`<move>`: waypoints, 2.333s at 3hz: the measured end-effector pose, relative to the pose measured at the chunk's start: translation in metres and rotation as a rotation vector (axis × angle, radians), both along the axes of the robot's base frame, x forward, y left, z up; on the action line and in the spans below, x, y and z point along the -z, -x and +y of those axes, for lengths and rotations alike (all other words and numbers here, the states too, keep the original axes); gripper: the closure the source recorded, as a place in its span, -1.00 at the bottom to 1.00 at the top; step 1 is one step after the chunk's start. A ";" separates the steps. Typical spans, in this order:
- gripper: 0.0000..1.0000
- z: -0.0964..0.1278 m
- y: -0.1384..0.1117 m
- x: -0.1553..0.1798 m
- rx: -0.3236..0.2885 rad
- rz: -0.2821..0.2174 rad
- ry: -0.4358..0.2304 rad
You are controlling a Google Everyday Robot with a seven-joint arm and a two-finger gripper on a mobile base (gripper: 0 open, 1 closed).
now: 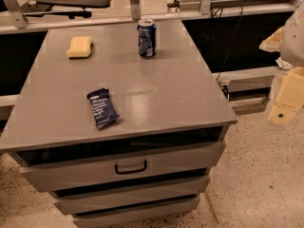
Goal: Pick sponge
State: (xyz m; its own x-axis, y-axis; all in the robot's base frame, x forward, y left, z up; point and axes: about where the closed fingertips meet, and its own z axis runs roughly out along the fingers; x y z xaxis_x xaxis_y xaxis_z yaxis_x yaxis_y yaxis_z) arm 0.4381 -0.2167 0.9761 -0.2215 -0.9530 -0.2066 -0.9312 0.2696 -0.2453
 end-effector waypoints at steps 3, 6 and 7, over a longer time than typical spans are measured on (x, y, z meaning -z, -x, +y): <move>-1.00 0.106 -0.043 0.025 -0.067 -0.013 -0.189; -1.00 0.288 -0.125 0.030 -0.137 -0.134 -0.461; -1.00 0.289 -0.125 0.030 -0.137 -0.134 -0.461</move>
Offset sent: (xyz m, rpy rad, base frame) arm 0.0427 0.0899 -0.0257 0.2168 -0.0013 0.0541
